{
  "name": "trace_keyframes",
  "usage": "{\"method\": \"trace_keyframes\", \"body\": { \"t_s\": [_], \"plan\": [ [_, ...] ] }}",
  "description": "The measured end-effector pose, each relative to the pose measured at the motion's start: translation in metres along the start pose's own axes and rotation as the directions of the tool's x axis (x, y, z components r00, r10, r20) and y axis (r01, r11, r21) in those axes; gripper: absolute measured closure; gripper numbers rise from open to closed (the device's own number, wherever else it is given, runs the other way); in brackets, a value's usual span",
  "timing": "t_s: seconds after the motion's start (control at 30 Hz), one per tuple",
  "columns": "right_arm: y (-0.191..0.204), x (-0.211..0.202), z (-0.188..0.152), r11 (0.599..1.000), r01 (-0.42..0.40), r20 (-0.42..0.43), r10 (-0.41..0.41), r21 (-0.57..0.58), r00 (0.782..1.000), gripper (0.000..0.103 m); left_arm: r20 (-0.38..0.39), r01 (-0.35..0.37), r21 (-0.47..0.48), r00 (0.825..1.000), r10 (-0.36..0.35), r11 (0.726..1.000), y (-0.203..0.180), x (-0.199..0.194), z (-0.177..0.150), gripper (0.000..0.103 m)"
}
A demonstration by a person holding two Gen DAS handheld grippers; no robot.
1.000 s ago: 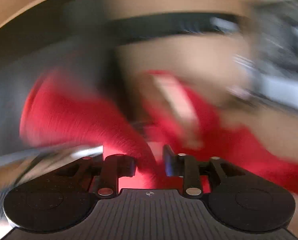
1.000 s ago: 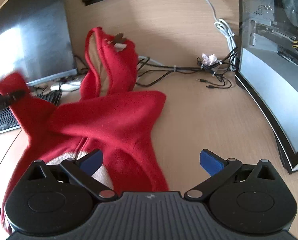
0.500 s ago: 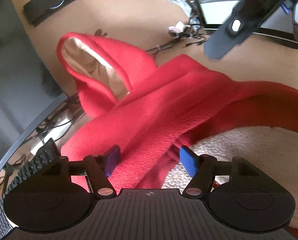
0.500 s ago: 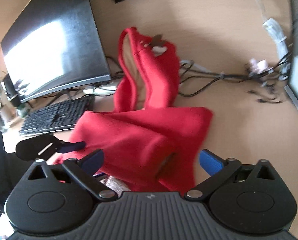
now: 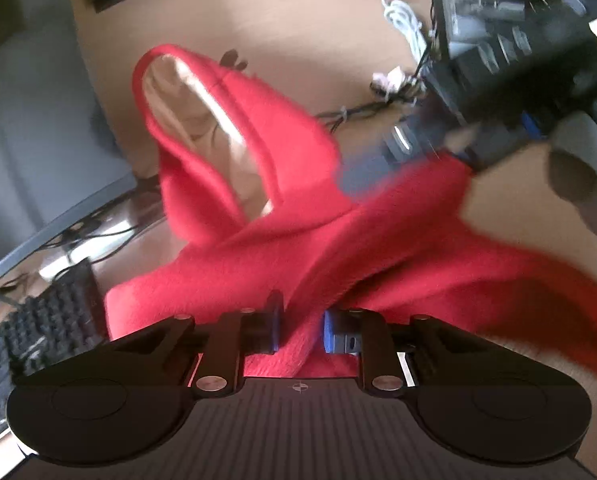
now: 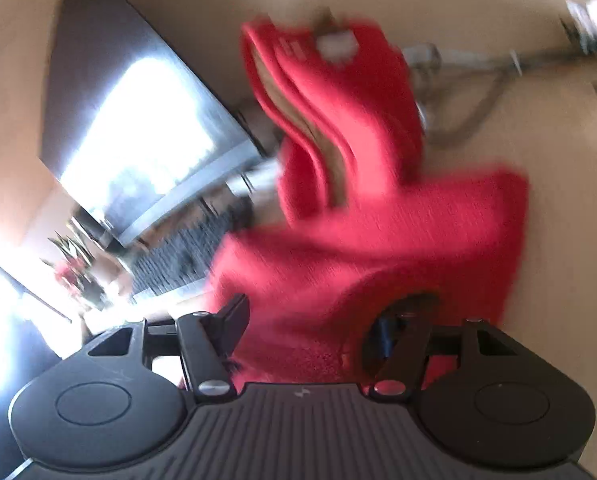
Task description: Fold clothes
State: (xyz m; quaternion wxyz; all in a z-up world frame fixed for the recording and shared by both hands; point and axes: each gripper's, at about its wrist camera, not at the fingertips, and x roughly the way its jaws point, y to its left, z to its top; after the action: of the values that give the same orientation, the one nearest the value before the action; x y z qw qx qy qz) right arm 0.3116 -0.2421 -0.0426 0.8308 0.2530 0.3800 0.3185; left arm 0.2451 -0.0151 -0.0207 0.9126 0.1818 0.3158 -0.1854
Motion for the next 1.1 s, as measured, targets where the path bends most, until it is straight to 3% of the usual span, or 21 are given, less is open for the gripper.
{"method": "trace_keyframes", "body": {
  "t_s": [0.1, 0.17, 0.23, 0.27, 0.33, 0.37, 0.4, 0.47, 0.57, 0.7, 0.77, 0.83, 0.87, 0.93, 0.97, 1.0, 1.1],
  "plan": [
    [0.009, -0.018, 0.02, 0.997, -0.052, 0.09, 0.057, -0.054, 0.994, 0.04, 0.037, 0.045, -0.021, 0.998, -0.044, 0.999, -0.008, 0.006, 0.015, 0.081],
    [0.014, -0.028, 0.026, 0.991, -0.005, 0.127, 0.022, -0.133, 0.992, 0.036, 0.047, 0.048, 0.0, 0.998, -0.047, 0.999, -0.017, 0.014, 0.02, 0.081],
    [0.011, -0.028, 0.024, 0.974, 0.118, 0.139, -0.092, -0.191, 0.986, 0.034, 0.024, 0.068, 0.007, 0.997, -0.068, 0.998, -0.026, 0.028, 0.02, 0.077],
    [0.006, -0.026, 0.022, 0.962, 0.191, 0.13, -0.167, -0.195, 0.977, 0.034, 0.002, 0.08, 0.005, 0.997, -0.08, 0.997, -0.028, 0.034, 0.018, 0.07],
    [-0.004, -0.021, 0.017, 0.924, 0.324, 0.113, -0.307, -0.203, 0.945, 0.034, -0.018, 0.094, 0.003, 0.995, -0.094, 0.996, -0.032, 0.038, 0.016, 0.066],
    [-0.01, -0.021, 0.014, 0.913, 0.356, 0.106, -0.341, -0.199, 0.934, 0.034, -0.015, 0.095, 0.004, 0.995, -0.095, 0.995, -0.033, 0.035, 0.016, 0.056],
    [-0.014, -0.022, 0.01, 0.916, 0.356, 0.097, -0.343, -0.187, 0.934, 0.034, -0.004, 0.103, -0.014, 0.995, -0.103, 0.995, -0.028, 0.028, 0.017, 0.039],
    [-0.017, -0.026, 0.005, 0.94, 0.303, 0.078, -0.294, -0.154, 0.953, 0.034, 0.018, 0.12, -0.05, 0.993, -0.119, 0.991, -0.018, 0.013, 0.018, 0.025],
    [-0.019, -0.022, 0.002, 0.969, 0.217, 0.04, -0.213, -0.116, 0.976, 0.034, 0.021, 0.104, -0.094, 0.995, -0.102, 0.99, -0.001, 0.0, 0.018, 0.019],
    [-0.026, 0.001, 0.004, 0.996, 0.09, -0.038, -0.091, -0.027, 0.995, 0.046, 0.0, 0.082, -0.097, 0.997, -0.083, 0.992, 0.002, -0.001, 0.014, 0.019],
    [-0.028, 0.011, 0.002, 0.999, -0.017, -0.082, 0.019, 0.033, 0.996, 0.045, -0.005, 0.092, -0.088, 0.996, -0.093, 0.992, -0.003, 0.0, 0.013, 0.019],
    [-0.026, 0.021, 0.003, 0.995, -0.079, -0.115, 0.085, 0.056, 0.99, 0.045, -0.005, 0.088, -0.023, 0.996, -0.088, 0.996, -0.019, 0.002, 0.007, 0.019],
    [-0.024, 0.024, 0.003, 0.996, -0.072, -0.115, 0.078, 0.052, 0.99, 0.044, -0.008, 0.071, 0.014, 0.997, -0.071, 0.997, -0.027, 0.006, 0.005, 0.02],
    [-0.024, 0.024, 0.006, 0.992, -0.102, -0.096, 0.108, 0.07, 0.99, 0.043, -0.018, 0.011, 0.06, 1.0, -0.01, 0.998, -0.036, 0.012, 0.004, 0.04],
    [-0.024, 0.023, 0.008, 0.988, -0.128, -0.08, 0.135, 0.087, 0.988, 0.043, -0.022, -0.018, 0.084, 1.0, 0.02, 0.996, -0.041, 0.016, 0.004, 0.066],
    [-0.023, 0.018, 0.012, 0.982, -0.165, -0.058, 0.171, 0.094, 0.984, 0.043, -0.015, -0.045, 0.076, 0.999, 0.046, 0.996, -0.04, 0.015, 0.007, 0.078],
    [-0.009, -0.014, 0.028, 0.939, -0.339, 0.05, 0.336, 0.056, 0.941, 0.043, 0.069, -0.068, 0.034, 0.995, 0.066, 0.997, -0.034, 0.004, 0.019, 0.078]
  ]
}}
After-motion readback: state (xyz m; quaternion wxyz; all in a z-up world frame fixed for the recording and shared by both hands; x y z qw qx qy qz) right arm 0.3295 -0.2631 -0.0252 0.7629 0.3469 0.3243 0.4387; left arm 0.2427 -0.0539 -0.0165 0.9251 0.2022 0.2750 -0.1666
